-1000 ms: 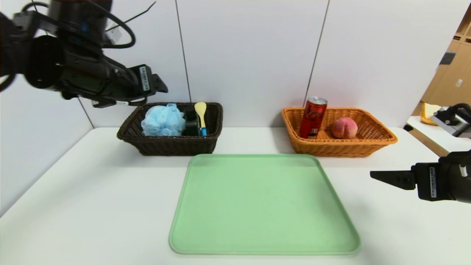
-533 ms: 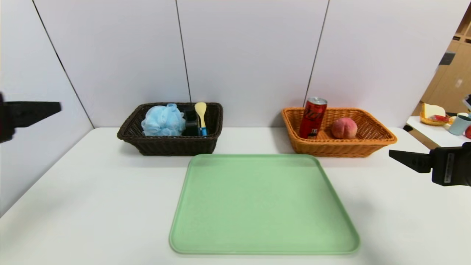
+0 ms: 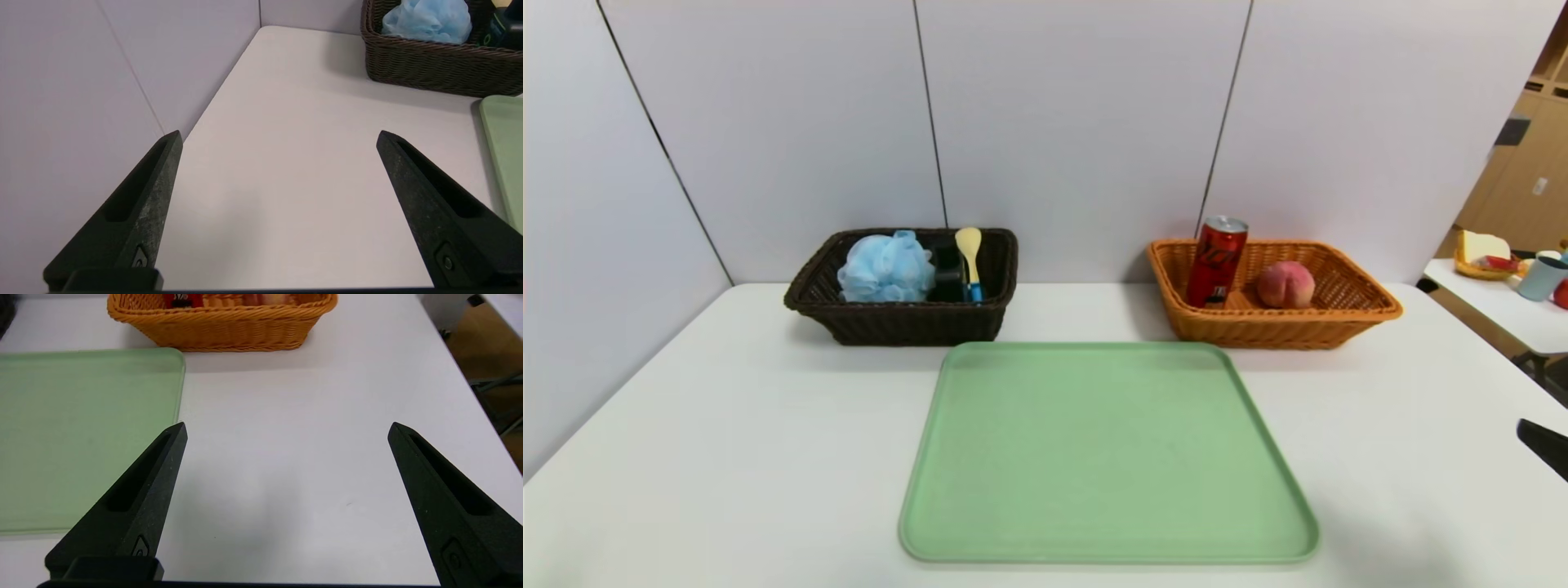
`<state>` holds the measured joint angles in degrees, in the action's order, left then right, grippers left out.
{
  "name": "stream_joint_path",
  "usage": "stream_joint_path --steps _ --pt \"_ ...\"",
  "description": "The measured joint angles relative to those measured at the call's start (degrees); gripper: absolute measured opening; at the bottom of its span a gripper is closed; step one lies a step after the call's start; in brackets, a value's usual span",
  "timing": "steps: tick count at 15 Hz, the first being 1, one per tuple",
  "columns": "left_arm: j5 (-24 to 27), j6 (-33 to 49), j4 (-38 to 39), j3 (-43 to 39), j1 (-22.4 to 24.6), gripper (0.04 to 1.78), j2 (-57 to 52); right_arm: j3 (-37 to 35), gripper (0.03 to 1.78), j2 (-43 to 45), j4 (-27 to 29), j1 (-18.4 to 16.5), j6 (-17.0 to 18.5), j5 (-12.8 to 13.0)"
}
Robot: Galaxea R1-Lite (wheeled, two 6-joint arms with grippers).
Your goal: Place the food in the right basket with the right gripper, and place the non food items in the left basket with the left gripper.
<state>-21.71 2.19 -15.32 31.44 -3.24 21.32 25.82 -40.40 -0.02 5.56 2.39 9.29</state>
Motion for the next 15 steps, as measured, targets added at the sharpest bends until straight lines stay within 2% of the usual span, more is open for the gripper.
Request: stream_joint_path --steps 3,5,8,11,12,13,15 --pt "6.61 -2.66 1.74 -7.05 2.26 1.68 -8.57 -5.01 1.70 11.63 0.23 -3.33 -0.16 0.11" --pt "11.00 -6.33 1.99 -10.93 2.89 1.69 -14.47 -7.61 1.70 19.29 0.65 -4.38 -1.13 -0.50" --pt "13.53 -9.68 8.06 -17.31 3.24 1.69 -19.50 -12.52 1.70 31.34 0.49 -4.96 -8.40 -4.12" --pt "17.09 -11.37 18.38 -26.17 3.29 1.69 -21.02 -21.58 1.70 37.82 -6.12 -5.16 -14.48 -7.31" --pt "17.83 -11.31 22.43 -28.79 3.29 1.69 -21.21 -23.78 1.70 38.78 -7.11 -5.18 -15.15 -8.47" --pt "18.27 -10.31 25.41 -30.01 3.32 1.69 -21.27 -24.75 1.70 39.39 -5.75 -5.21 -15.25 -9.40" --pt "19.50 -6.52 22.74 -31.13 3.32 1.69 -21.37 -25.55 1.70 40.11 -0.63 -5.23 -13.47 -12.26"
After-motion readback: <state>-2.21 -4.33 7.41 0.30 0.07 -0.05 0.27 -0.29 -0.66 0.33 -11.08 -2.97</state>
